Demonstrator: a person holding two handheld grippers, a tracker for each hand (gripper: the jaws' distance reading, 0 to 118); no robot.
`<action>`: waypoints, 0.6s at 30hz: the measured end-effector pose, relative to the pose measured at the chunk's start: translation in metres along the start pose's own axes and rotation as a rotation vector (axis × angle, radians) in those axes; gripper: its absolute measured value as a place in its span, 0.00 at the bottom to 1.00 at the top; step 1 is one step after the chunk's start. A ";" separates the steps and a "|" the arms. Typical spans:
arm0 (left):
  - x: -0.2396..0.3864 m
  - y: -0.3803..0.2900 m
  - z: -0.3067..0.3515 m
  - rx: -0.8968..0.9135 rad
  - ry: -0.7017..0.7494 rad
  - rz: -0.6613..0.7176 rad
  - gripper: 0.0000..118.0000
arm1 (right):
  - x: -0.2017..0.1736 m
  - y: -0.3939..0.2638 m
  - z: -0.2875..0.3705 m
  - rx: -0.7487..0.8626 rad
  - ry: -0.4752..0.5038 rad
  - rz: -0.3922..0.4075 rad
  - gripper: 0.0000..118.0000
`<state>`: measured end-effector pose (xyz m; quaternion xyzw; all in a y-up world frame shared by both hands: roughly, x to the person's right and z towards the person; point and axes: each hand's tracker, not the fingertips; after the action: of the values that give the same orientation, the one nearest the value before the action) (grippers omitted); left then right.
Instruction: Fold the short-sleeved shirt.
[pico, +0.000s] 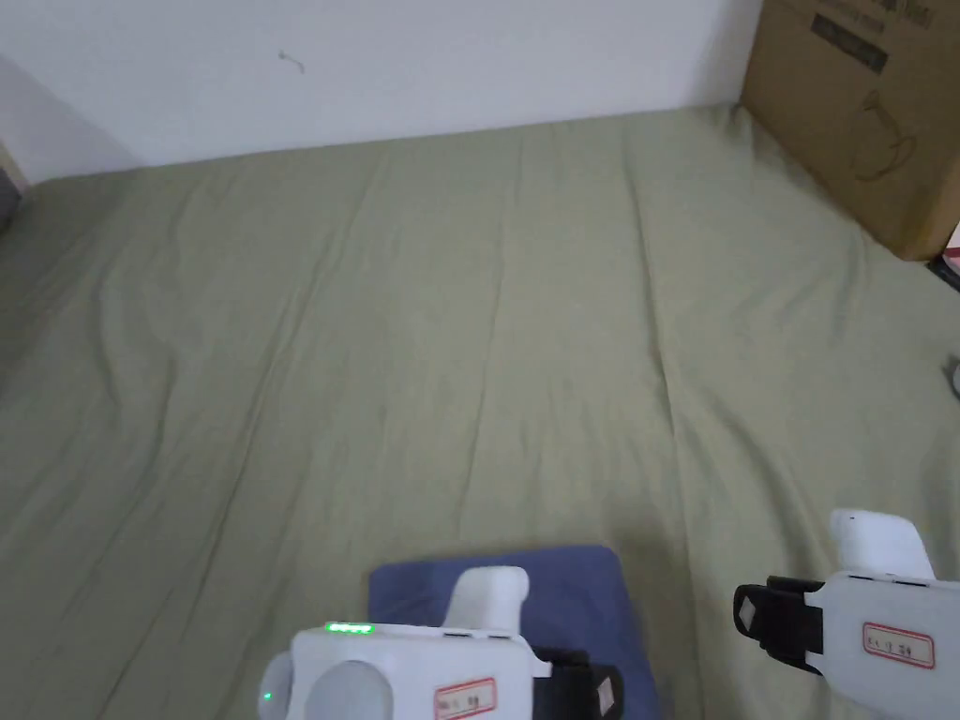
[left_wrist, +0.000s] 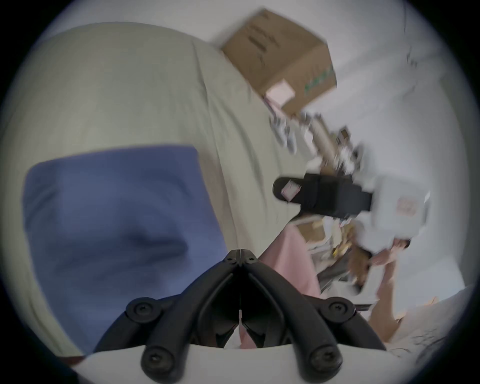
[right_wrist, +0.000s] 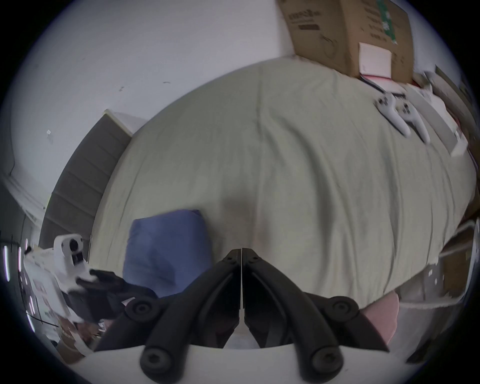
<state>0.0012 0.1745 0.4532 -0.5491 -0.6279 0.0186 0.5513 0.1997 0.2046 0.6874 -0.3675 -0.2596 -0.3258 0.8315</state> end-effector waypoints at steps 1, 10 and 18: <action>-0.011 0.001 0.018 0.044 -0.007 0.030 0.00 | -0.011 0.002 0.000 0.020 0.007 0.031 0.01; -0.100 -0.034 0.101 0.210 0.123 0.244 0.00 | -0.099 -0.005 -0.075 -0.140 0.067 0.266 0.01; -0.138 -0.060 0.111 0.260 0.021 0.346 0.15 | -0.088 -0.014 -0.125 -0.234 0.061 0.209 0.01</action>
<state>-0.1470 0.1179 0.3546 -0.5730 -0.5108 0.1880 0.6127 0.1559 0.1306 0.5604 -0.4770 -0.1548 -0.2765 0.8198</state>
